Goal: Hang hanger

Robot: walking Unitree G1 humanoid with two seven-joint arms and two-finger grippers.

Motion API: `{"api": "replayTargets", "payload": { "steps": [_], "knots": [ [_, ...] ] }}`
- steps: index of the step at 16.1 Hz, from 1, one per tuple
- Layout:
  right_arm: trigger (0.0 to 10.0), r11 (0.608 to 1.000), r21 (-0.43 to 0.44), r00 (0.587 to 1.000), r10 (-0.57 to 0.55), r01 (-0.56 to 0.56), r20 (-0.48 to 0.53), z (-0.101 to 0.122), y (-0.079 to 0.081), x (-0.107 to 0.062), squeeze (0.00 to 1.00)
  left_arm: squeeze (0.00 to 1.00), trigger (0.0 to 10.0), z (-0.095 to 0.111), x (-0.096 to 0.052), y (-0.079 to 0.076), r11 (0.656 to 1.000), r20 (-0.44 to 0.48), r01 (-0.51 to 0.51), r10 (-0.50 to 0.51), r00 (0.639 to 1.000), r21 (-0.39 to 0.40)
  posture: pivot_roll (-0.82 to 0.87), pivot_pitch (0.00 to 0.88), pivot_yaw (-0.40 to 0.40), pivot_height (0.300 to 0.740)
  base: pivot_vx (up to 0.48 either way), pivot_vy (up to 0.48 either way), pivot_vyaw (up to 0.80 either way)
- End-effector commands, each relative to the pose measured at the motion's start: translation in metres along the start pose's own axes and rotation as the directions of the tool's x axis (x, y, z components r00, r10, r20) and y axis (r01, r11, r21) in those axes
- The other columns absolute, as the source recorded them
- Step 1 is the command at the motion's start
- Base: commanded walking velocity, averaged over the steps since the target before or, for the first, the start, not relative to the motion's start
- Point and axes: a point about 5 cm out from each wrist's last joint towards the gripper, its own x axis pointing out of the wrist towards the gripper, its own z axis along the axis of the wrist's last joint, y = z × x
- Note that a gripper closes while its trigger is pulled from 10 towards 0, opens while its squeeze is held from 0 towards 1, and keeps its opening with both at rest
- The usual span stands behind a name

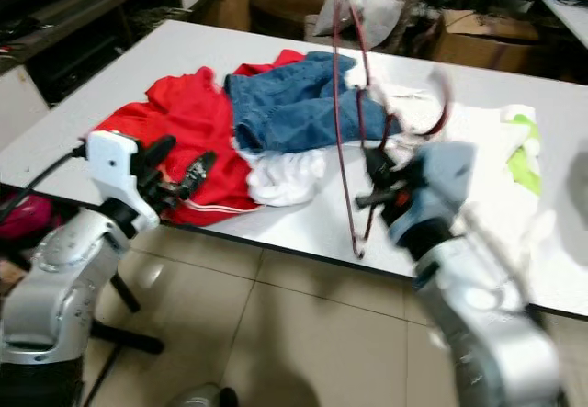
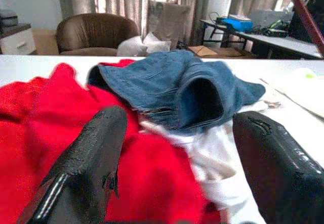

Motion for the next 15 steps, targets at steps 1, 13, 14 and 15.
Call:
{"api": "replayTargets", "payload": {
  "steps": [1, 13, 14, 15],
  "knots": [
    [10.0, 0.996, -0.026, 0.996, -0.086, 0.086, 0.002, 0.000, -0.005, -0.004, 0.00, 0.17, 10.0, 0.000, 0.000, -0.003, 1.000, 0.006, -0.025, 0.025, 1.000, -0.004, 0.01, 0.000, 0.006, 0.740, 0.000, -0.480, 0.00],
    [10.0, 0.972, -0.058, 0.974, -0.229, 0.228, -0.003, -0.005, -0.014, -0.007, 0.00, 0.16, 10.0, -0.008, 0.009, -0.021, 0.999, -0.007, -0.030, 0.030, 1.000, -0.017, 0.00, 0.000, 0.016, 0.740, 0.000, -0.476, -0.40],
    [10.0, 0.971, -0.066, 0.971, -0.234, 0.231, -0.051, -0.012, -0.014, -0.005, 0.00, 0.15, 10.0, -0.008, 0.012, -0.020, 0.999, 0.001, -0.035, 0.035, 0.999, 0.002, 0.00, 0.000, 0.001, 0.740, 0.000, 0.000, -0.78],
    [10.0, 0.974, -0.028, 0.972, -0.227, 0.226, -0.060, -0.013, -0.011, -0.004, 0.00, 0.09, 10.0, -0.008, 0.013, -0.015, 0.997, -0.012, -0.070, 0.070, 0.998, -0.019, 0.00, 0.000, 0.002, 0.740, 0.000, 0.000, -0.78]
  ]
}}
